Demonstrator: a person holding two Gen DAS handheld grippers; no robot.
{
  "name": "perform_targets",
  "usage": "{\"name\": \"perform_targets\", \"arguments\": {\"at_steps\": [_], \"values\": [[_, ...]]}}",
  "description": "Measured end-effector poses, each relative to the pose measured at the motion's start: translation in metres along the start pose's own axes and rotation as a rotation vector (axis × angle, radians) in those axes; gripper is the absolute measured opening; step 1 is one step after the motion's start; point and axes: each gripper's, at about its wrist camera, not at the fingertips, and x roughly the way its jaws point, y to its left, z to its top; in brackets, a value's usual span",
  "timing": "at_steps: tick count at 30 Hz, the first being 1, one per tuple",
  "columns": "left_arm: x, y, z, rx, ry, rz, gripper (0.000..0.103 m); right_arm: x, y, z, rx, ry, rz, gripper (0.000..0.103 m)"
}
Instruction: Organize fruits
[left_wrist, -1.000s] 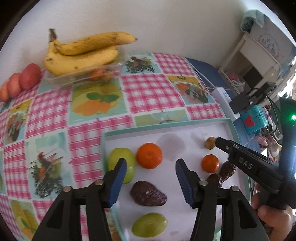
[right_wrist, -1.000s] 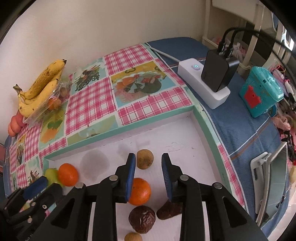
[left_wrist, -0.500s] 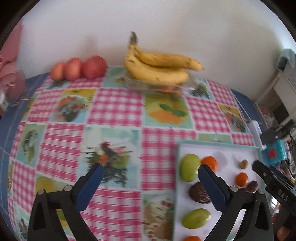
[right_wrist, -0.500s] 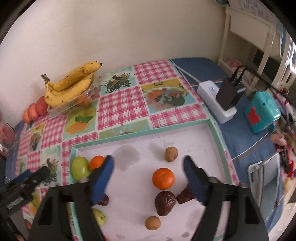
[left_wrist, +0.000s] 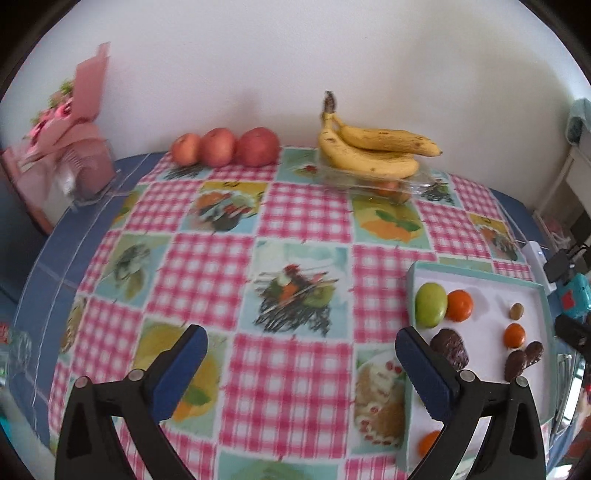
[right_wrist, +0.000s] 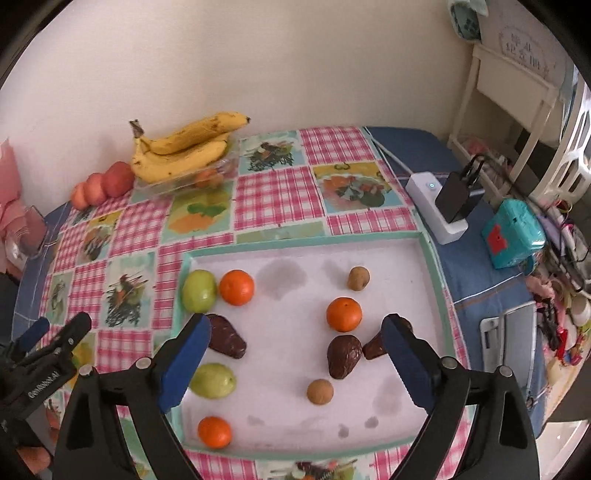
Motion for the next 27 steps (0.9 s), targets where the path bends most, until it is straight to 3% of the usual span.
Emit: {"name": "perform_targets", "arguments": {"at_steps": [5, 14, 21, 27], "values": [[-0.018, 0.007, -0.016, 0.007, 0.032, -0.001, 0.103, -0.033, 0.012, -0.005, -0.02, -0.015, 0.019, 0.094], [-0.048, 0.026, -0.049, 0.06, 0.078, 0.148, 0.103, -0.059, 0.036, -0.051, -0.016, 0.01, 0.062, 0.094], [-0.063, 0.041, -0.079, 0.045, 0.129, 0.117, 0.103, -0.058, 0.052, -0.096, -0.019, 0.059, 0.092, 0.094], [-0.069, 0.049, -0.101, 0.036, 0.125, 0.109, 0.103, -0.062, 0.058, -0.127, -0.037, 0.062, 0.114, 0.094]]}}
